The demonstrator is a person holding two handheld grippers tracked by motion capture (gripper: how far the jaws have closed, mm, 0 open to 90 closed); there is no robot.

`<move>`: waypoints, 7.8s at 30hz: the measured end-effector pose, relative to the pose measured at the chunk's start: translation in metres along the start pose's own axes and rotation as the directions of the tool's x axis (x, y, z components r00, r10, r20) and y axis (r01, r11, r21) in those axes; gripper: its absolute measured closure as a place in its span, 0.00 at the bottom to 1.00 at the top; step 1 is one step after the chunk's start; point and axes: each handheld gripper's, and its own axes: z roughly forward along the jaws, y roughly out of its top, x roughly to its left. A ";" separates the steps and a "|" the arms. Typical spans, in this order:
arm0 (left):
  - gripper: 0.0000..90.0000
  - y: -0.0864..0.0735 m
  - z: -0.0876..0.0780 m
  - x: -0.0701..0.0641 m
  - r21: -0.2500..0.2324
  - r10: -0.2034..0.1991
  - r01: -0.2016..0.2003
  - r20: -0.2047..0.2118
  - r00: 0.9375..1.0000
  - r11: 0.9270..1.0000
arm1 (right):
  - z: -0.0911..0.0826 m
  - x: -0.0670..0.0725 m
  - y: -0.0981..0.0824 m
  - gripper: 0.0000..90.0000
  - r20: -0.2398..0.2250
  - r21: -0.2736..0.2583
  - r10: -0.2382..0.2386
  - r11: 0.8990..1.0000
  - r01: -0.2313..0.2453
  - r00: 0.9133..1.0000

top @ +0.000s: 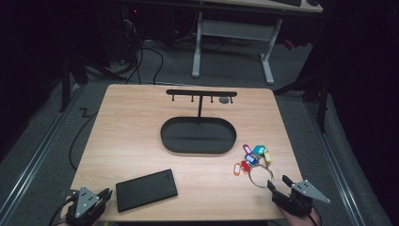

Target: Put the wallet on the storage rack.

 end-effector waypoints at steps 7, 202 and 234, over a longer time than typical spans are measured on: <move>1.00 -0.007 -0.001 -0.010 0.074 0.045 -0.047 0.027 0.999 0.996 | 0.001 0.001 0.000 0.40 -0.007 0.002 -0.009 1.000 0.009 1.000; 0.89 0.071 0.046 -0.020 -0.290 -0.080 0.194 0.362 0.929 0.937 | 0.015 0.007 -0.002 0.44 -0.086 0.050 0.004 0.999 0.001 0.996; 0.72 0.086 0.052 -0.041 -0.109 0.086 -0.062 0.232 0.969 0.992 | 0.017 0.007 -0.001 0.44 -0.113 0.054 0.003 0.999 0.003 0.994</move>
